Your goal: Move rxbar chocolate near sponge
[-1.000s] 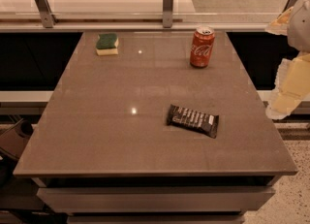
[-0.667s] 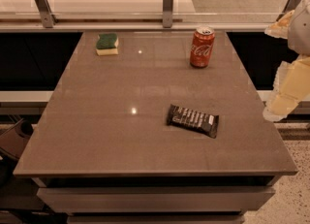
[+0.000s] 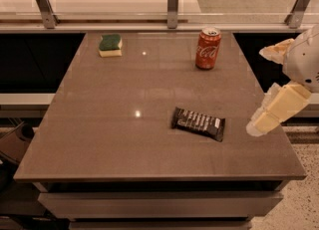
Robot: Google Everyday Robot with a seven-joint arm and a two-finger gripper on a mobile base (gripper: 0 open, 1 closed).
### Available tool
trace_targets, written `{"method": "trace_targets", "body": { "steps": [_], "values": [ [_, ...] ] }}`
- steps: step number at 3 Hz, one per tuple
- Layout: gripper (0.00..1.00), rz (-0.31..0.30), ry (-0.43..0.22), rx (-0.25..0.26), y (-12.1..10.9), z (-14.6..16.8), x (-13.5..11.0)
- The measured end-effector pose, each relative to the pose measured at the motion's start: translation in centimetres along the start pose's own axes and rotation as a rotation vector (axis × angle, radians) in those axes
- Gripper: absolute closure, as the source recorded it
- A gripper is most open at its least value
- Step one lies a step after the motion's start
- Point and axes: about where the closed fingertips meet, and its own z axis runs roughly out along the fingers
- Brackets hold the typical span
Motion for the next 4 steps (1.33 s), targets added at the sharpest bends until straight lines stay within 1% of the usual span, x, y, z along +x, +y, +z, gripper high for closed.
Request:
{"method": "trace_targets", "body": {
  "steps": [1,2,3,4],
  "values": [
    [0.0,0.054,-0.123,-0.028,0.6,3.6,0.2],
    [0.0,0.113,-0.219,-0.054,0.9,7.3,0.4],
    [0.0,0.159,-0.282,-0.074,0.8,10.8,0.4],
    [0.0,0.182,-0.33,-0.091,0.4,13.4,0.2]
  ]
}}
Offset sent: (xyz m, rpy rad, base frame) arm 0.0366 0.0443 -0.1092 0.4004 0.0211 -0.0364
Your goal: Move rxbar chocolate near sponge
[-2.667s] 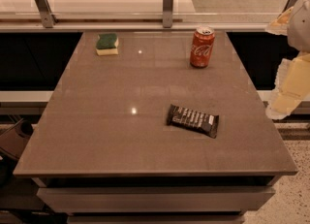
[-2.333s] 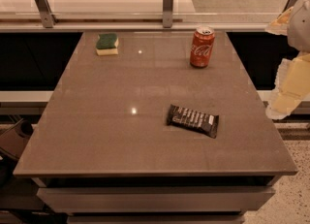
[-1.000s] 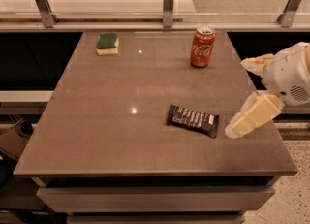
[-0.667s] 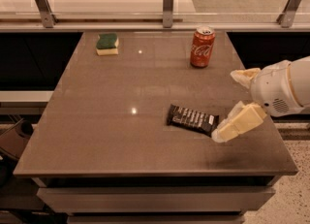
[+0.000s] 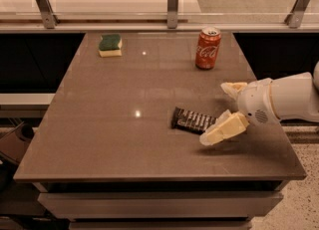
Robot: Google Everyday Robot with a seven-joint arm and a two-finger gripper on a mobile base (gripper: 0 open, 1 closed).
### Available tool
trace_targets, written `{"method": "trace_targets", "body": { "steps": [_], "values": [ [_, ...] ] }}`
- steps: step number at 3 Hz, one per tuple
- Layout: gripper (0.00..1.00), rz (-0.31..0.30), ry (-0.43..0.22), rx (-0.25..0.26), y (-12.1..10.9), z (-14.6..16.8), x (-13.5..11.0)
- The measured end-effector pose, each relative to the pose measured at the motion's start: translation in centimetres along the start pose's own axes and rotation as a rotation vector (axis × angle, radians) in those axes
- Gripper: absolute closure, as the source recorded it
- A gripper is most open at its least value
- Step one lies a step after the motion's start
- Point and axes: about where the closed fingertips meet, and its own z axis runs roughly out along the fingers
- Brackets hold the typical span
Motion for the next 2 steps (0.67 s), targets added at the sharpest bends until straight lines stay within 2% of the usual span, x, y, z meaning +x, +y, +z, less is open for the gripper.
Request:
{"method": "trace_targets", "body": {
  "steps": [1,2],
  "values": [
    [0.0,0.01,-0.033,-0.011,-0.07,1.52,0.35],
    [0.0,0.012,-0.051,0.004,0.37,1.98,0.73]
  ]
}}
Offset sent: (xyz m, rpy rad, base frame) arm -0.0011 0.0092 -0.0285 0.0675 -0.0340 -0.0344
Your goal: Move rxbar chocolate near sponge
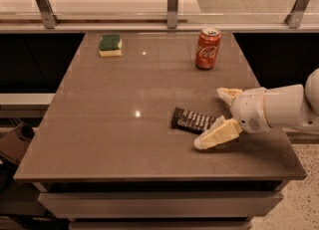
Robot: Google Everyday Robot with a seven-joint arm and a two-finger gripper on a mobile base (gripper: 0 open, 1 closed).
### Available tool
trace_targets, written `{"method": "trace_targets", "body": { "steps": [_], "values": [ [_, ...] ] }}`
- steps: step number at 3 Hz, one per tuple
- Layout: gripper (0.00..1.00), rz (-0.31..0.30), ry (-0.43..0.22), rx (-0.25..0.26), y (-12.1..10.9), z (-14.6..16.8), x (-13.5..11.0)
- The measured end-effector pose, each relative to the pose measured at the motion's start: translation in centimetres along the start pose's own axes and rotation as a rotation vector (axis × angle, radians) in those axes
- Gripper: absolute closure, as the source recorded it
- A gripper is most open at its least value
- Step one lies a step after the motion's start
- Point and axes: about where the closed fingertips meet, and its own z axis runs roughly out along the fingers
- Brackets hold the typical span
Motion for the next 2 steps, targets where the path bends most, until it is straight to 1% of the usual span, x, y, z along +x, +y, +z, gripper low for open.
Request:
{"method": "trace_targets", "body": {
  "steps": [1,2],
  "values": [
    [0.0,-0.001,-0.009,0.012,0.45,0.35,0.39],
    [0.18,-0.023,0.006,0.011,0.91,1.07,0.45]
  ]
}}
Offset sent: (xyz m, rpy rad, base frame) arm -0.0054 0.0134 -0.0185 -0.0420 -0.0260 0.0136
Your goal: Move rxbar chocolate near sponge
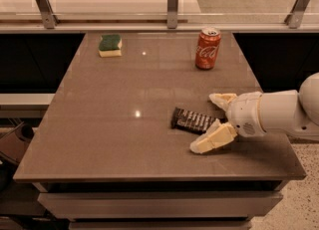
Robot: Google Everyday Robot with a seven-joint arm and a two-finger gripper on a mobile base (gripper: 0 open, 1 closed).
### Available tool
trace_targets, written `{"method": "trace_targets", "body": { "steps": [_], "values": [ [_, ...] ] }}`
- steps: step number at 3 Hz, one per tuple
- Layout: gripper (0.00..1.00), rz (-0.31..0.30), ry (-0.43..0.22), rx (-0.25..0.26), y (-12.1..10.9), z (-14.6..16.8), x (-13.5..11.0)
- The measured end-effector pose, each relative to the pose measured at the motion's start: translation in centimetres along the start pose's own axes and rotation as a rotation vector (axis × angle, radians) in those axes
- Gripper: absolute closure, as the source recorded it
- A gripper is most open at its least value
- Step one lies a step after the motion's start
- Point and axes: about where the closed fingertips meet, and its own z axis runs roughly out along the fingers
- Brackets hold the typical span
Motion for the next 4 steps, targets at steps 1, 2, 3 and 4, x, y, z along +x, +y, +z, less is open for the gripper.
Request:
{"method": "trace_targets", "body": {
  "steps": [1,2,3,4],
  "values": [
    [0.41,-0.001,0.001,0.0,0.0,-0.07,-0.12],
    [0.64,-0.001,0.001,0.0,-0.02,-0.31,-0.46],
    [0.88,-0.001,0.001,0.0,-0.04,-0.44,-0.66],
    [1.0,-0.001,0.001,0.0,-0.06,-0.67,-0.99]
  ]
}}
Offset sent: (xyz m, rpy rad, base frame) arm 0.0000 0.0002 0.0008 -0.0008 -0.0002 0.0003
